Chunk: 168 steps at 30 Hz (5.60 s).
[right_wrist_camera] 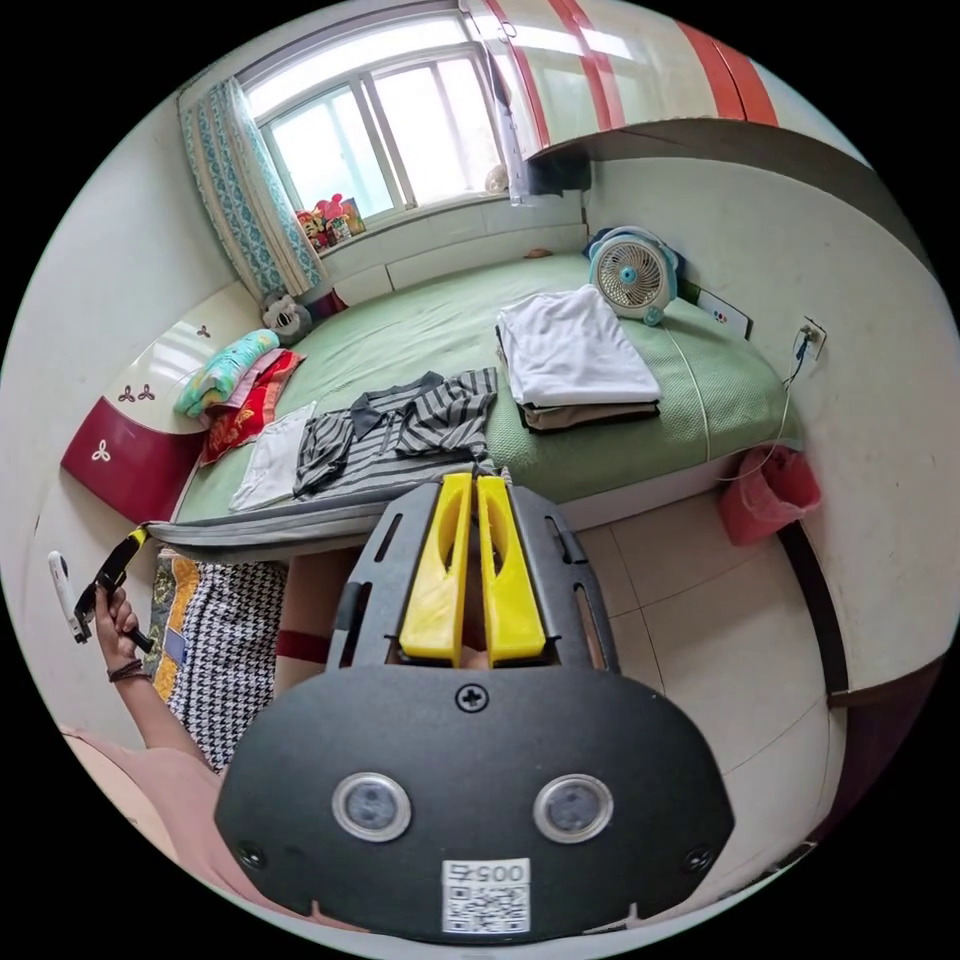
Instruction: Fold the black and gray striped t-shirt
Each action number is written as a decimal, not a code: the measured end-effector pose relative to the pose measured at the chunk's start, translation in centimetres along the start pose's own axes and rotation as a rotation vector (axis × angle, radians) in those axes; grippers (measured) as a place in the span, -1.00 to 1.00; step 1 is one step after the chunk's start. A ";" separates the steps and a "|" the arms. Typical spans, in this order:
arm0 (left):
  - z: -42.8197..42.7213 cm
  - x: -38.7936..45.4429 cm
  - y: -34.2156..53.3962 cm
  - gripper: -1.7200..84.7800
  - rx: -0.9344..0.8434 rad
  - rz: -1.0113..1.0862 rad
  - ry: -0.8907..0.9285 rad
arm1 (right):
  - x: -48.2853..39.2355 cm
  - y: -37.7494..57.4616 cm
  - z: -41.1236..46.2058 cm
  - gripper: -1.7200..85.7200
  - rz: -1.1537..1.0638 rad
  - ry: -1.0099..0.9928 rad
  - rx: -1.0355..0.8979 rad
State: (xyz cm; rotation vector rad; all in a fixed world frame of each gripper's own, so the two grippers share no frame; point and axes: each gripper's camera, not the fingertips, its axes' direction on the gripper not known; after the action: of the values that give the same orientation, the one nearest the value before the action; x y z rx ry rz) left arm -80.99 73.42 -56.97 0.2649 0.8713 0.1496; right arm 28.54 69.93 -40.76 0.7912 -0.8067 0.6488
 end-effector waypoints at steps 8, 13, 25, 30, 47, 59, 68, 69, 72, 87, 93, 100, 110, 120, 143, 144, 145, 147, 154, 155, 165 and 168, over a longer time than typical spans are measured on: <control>7.4 0.0 -5.1 -0.94 -0.061 0.015 -0.050 | -0.1 -4.3 6.6 -1.00 0.023 0.004 -0.051; 14.4 -0.7 -9.2 -0.94 -0.075 0.001 -0.094 | -1.4 -8.5 11.9 -1.00 -0.001 0.020 -0.060; 37.2 -1.6 -25.5 -0.90 -0.183 -0.020 -0.130 | -5.7 -26.2 32.9 -0.99 -0.076 0.138 -0.147; 49.4 -2.2 -31.1 -0.81 -0.304 -0.077 -0.277 | -7.7 -34.6 46.7 -0.86 -0.041 0.247 -0.259; 55.3 -5.6 -10.5 -0.71 -0.563 0.043 -0.110 | 1.6 -13.2 51.8 -0.66 -0.125 -0.023 -0.464; 61.0 -0.7 -10.1 -0.88 -0.641 0.140 -0.223 | 0.8 -10.6 55.2 -0.95 -0.132 0.015 -0.471; 60.4 -0.1 -8.5 -0.88 -0.611 0.111 -0.215 | 4.9 -9.1 54.1 -0.99 -0.040 0.002 -0.416; 60.8 -0.3 -8.0 -0.87 -0.625 0.098 -0.208 | 5.3 -8.3 55.1 -0.98 -0.043 -0.003 -0.442; 61.0 -0.6 -6.6 -0.82 -0.615 0.043 -0.191 | 6.7 -6.8 55.7 -0.94 -0.025 -0.017 -0.450; 57.1 13.3 -7.6 -0.79 -0.460 0.245 -0.268 | 13.8 -0.5 48.6 -0.87 -0.099 0.036 -0.368; 59.6 30.8 -6.6 -0.70 -0.435 0.466 0.062 | 15.7 1.2 47.7 -0.87 -0.065 0.020 -0.364; 66.1 47.1 0.3 -0.64 -0.560 0.709 0.169 | 18.3 2.2 45.4 -0.87 0.019 0.005 -0.320; 74.3 51.0 4.5 -0.69 -0.595 0.594 -0.092 | 21.0 2.6 42.8 -0.87 0.086 -0.002 -0.257; 68.5 46.2 -0.8 -0.87 -0.596 0.495 0.091 | 19.2 -5.3 45.3 -0.86 0.003 -0.090 -0.249; 62.4 30.5 -7.4 -0.88 -0.534 0.416 0.247 | 11.8 -31.6 74.0 -0.65 0.120 -0.164 -0.623; 62.3 30.2 -7.5 -0.88 -0.535 0.416 0.252 | 11.7 -31.9 74.7 -0.66 0.126 -0.148 -0.622; 62.1 29.5 -7.8 -0.88 -0.532 0.418 0.254 | 11.6 -32.1 75.0 -0.67 0.130 -0.143 -0.621; 61.8 28.7 -8.1 -0.88 -0.529 0.421 0.261 | 11.3 -32.7 76.1 -0.69 0.136 -0.154 -0.623; 60.8 25.6 -8.7 -0.88 -0.526 0.407 0.314 | 9.6 -33.9 76.1 -0.93 0.156 -0.141 -0.547; 60.4 25.1 -8.8 -0.88 -0.520 0.403 0.317 | 8.9 -34.2 75.7 -0.96 0.149 -0.136 -0.531; 55.4 24.5 -11.4 -0.88 -0.402 0.390 0.413 | 2.6 -39.5 67.5 -1.00 0.097 -0.041 -0.365; 54.4 24.6 -12.3 -0.88 -0.375 0.378 0.465 | 1.7 -40.4 65.0 -1.00 0.097 0.062 -0.329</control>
State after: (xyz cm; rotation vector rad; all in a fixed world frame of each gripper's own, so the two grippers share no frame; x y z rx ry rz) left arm -23.13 58.35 -45.14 0.0367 1.2250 0.7411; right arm 35.69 -4.65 -24.77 0.4335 -0.8714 0.6043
